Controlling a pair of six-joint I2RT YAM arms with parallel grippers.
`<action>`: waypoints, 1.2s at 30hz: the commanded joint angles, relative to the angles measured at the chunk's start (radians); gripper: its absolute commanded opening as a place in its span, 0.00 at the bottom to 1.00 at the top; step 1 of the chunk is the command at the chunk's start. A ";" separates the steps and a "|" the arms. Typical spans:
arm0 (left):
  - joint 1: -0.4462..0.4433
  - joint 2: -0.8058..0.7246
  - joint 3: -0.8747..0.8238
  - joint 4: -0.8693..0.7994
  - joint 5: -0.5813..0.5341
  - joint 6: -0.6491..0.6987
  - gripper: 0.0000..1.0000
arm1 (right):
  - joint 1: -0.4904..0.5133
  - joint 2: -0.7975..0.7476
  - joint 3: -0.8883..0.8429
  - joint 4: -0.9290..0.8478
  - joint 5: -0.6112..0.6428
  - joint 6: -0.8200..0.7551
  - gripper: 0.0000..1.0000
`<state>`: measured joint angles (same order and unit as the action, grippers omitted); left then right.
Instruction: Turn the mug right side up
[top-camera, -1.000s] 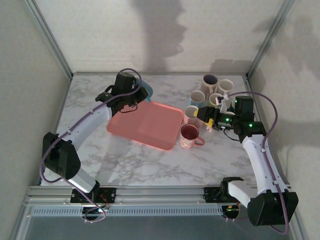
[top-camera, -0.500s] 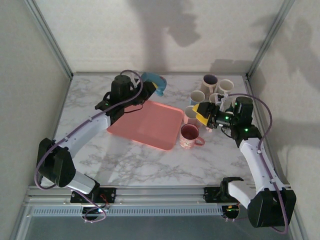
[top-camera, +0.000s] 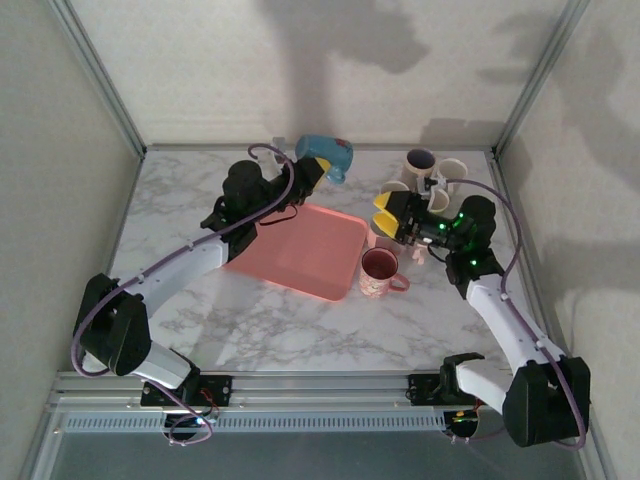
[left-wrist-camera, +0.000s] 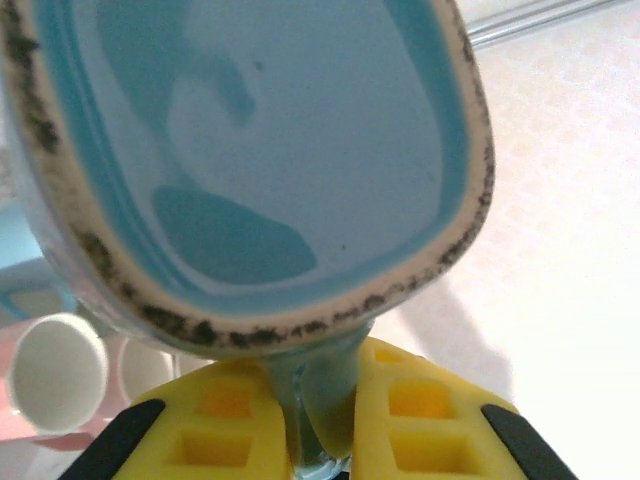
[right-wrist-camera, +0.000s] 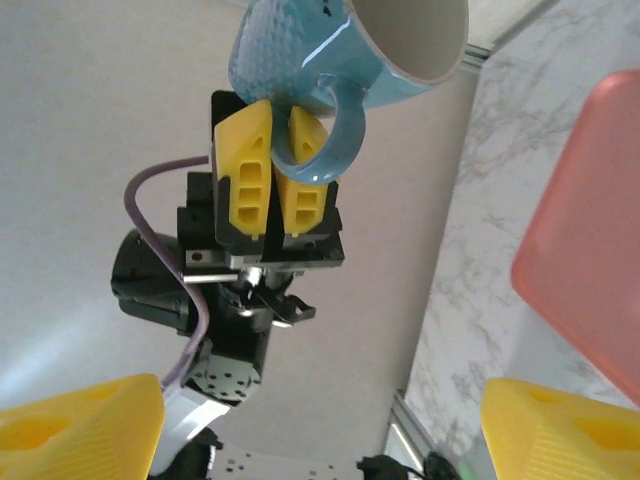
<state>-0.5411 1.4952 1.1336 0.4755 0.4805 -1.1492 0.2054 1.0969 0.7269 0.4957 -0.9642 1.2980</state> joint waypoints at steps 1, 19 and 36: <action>-0.027 0.002 0.023 0.197 0.030 -0.026 0.00 | 0.033 0.045 -0.002 0.219 0.053 0.125 0.82; -0.091 0.045 0.033 0.231 0.023 -0.047 0.00 | 0.099 0.202 0.009 0.514 0.231 0.436 0.52; -0.105 0.055 0.038 0.229 0.023 -0.050 0.00 | 0.137 0.295 0.012 0.613 0.309 0.544 0.27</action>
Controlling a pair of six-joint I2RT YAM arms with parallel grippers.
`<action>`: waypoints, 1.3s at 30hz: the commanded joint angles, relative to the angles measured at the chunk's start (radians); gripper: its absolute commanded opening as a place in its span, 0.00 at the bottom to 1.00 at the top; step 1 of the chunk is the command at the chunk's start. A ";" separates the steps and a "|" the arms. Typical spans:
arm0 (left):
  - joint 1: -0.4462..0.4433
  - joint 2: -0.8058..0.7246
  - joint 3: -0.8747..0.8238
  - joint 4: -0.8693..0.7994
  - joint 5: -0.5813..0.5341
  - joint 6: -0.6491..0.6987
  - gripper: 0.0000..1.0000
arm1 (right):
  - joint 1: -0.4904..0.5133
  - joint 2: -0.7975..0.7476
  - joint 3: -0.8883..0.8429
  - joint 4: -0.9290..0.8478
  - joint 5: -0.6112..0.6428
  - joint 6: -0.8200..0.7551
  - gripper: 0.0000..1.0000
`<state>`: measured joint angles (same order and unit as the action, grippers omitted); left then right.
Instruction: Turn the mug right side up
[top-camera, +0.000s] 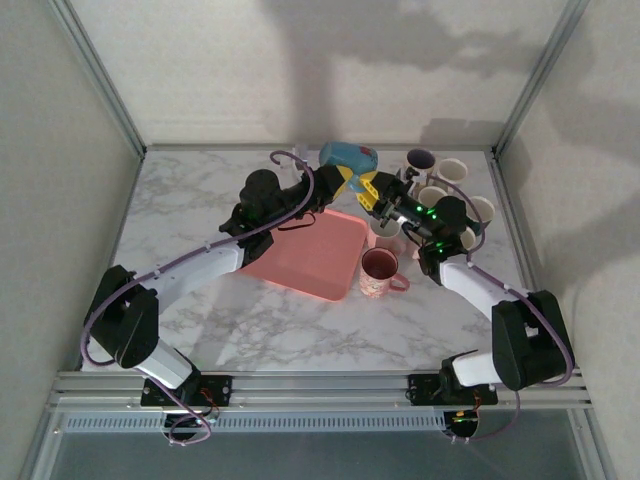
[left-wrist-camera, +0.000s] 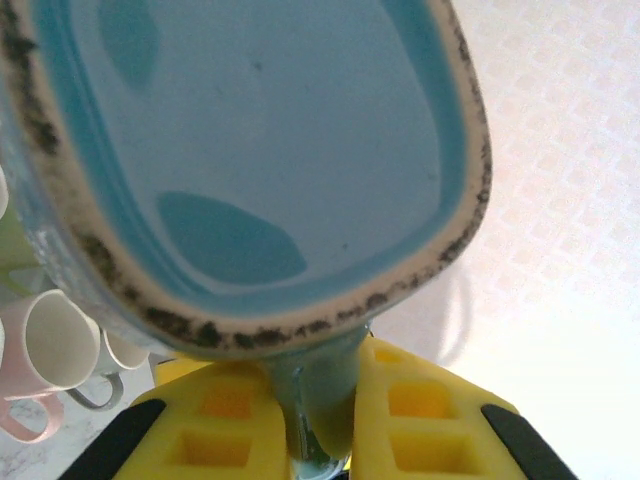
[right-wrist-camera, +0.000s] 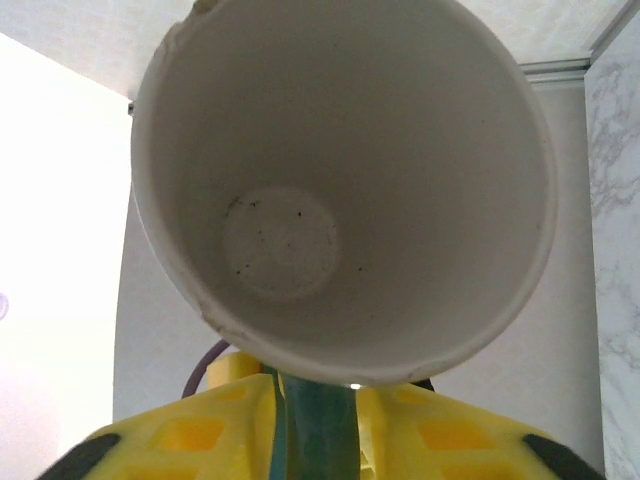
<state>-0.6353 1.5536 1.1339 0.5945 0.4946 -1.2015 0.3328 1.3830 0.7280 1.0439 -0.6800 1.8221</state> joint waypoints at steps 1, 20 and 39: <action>-0.010 -0.002 0.037 0.110 0.009 0.002 0.00 | 0.010 0.011 0.010 0.066 0.028 0.026 0.25; -0.012 0.000 0.047 -0.037 -0.020 0.002 0.31 | 0.011 -0.058 0.041 -0.018 0.031 -0.149 0.00; 0.027 -0.151 0.158 -0.737 -0.213 0.442 0.60 | -0.004 -0.170 0.077 -0.308 0.009 -0.437 0.00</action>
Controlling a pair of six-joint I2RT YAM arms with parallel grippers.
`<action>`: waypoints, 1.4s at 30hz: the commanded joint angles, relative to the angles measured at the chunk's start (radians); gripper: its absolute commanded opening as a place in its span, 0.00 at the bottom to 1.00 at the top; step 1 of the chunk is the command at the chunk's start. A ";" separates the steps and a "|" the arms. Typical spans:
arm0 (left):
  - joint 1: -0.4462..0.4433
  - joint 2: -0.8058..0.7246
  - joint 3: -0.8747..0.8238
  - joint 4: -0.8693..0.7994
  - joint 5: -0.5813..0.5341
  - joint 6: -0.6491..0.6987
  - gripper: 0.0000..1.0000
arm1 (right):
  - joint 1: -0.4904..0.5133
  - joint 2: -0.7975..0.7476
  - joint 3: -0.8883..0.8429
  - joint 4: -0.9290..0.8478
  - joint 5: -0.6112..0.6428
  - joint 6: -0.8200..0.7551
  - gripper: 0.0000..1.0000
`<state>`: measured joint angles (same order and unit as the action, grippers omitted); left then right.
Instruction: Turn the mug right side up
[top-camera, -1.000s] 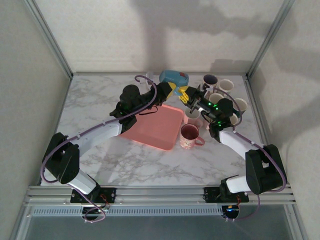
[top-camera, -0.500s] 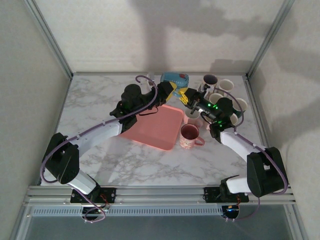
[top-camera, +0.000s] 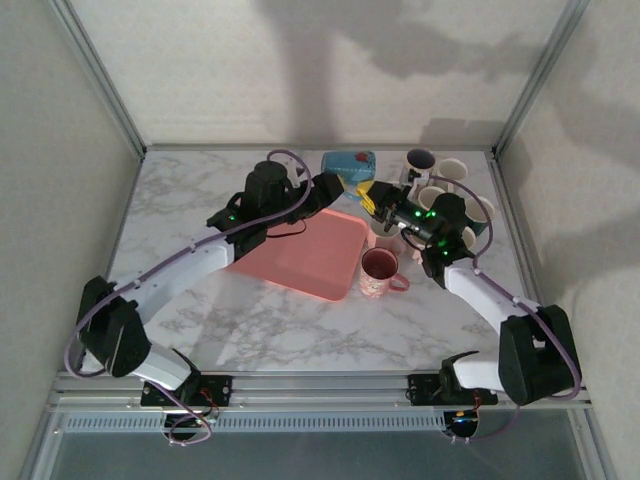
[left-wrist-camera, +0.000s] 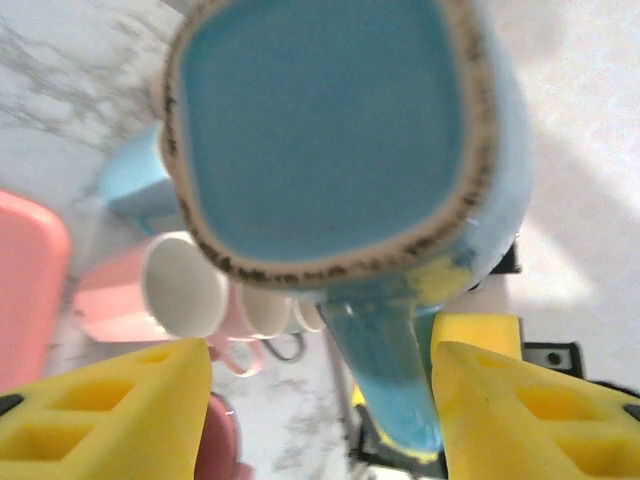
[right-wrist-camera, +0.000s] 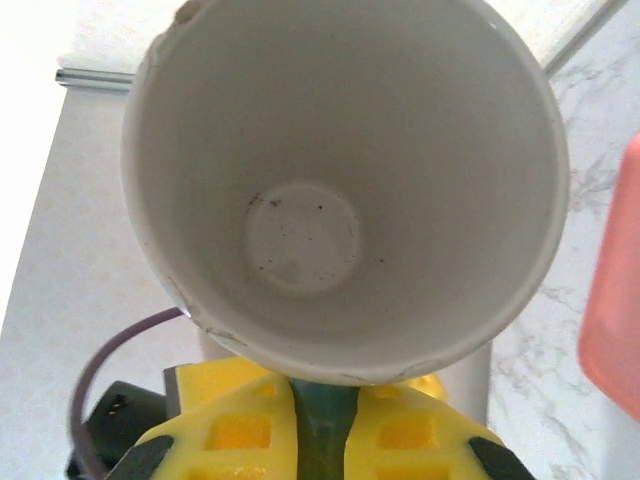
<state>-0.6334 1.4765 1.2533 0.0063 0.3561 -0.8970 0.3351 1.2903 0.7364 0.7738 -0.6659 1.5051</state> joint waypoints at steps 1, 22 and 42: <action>0.032 -0.106 0.032 -0.175 -0.104 0.177 0.60 | -0.008 -0.095 0.077 -0.104 -0.012 -0.161 0.00; 0.134 -0.517 -0.489 0.036 -0.268 0.874 0.67 | -0.089 -0.264 0.397 -1.290 0.217 -1.085 0.00; 0.208 -0.490 -0.594 0.194 -0.138 0.969 0.71 | -0.222 -0.209 0.511 -1.755 1.090 -1.145 0.00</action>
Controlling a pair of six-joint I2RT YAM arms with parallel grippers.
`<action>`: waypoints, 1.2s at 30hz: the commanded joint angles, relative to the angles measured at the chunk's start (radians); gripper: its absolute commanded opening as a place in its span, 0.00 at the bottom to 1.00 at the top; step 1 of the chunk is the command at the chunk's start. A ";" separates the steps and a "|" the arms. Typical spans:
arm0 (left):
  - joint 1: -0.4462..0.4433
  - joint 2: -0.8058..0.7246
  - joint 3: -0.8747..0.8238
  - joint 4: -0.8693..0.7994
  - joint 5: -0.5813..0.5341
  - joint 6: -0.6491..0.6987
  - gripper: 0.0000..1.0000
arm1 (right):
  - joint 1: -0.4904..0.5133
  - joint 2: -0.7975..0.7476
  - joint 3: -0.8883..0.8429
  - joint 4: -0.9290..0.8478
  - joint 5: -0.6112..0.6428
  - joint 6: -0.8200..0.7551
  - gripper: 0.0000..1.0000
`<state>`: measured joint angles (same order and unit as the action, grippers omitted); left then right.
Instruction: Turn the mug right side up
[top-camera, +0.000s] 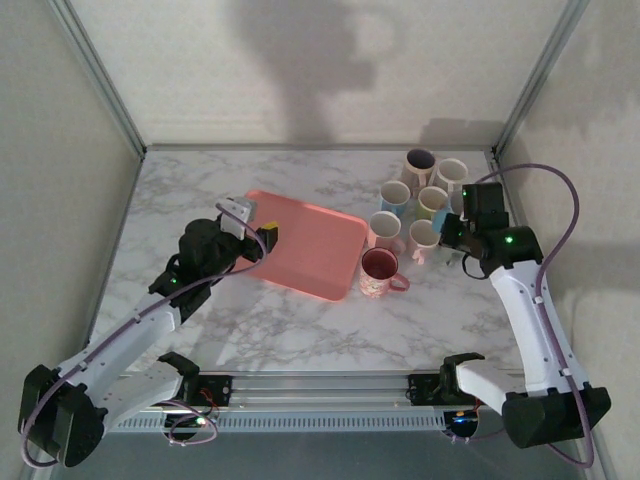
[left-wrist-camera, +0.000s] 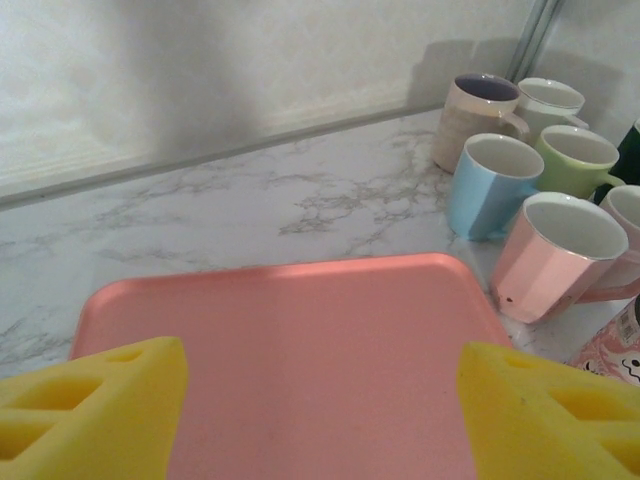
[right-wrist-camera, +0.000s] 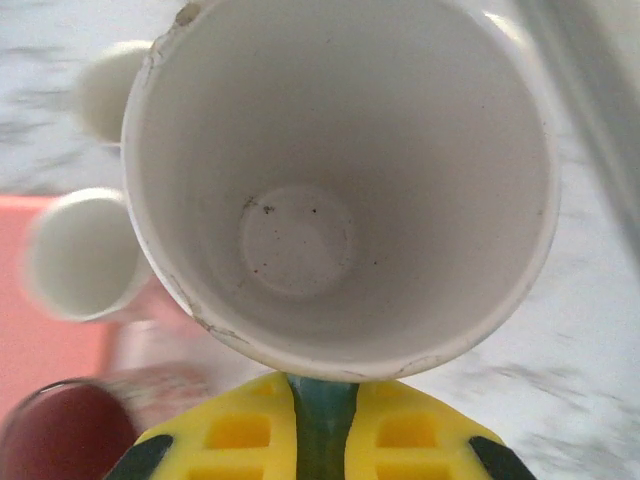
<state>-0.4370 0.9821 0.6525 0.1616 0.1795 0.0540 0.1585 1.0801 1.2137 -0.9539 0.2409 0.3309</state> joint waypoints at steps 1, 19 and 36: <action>0.014 0.007 0.011 0.035 0.040 0.018 0.71 | -0.067 0.004 0.024 -0.025 0.185 0.036 0.00; 0.020 0.032 0.026 0.007 0.052 0.022 0.72 | -0.238 0.139 -0.225 0.315 0.185 -0.047 0.00; 0.020 0.061 0.030 0.001 0.055 0.020 0.73 | -0.282 0.243 -0.372 0.522 0.141 -0.062 0.00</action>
<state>-0.4274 1.0405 0.6529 0.1604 0.2138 0.0608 -0.1135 1.3197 0.8536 -0.5362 0.3698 0.2867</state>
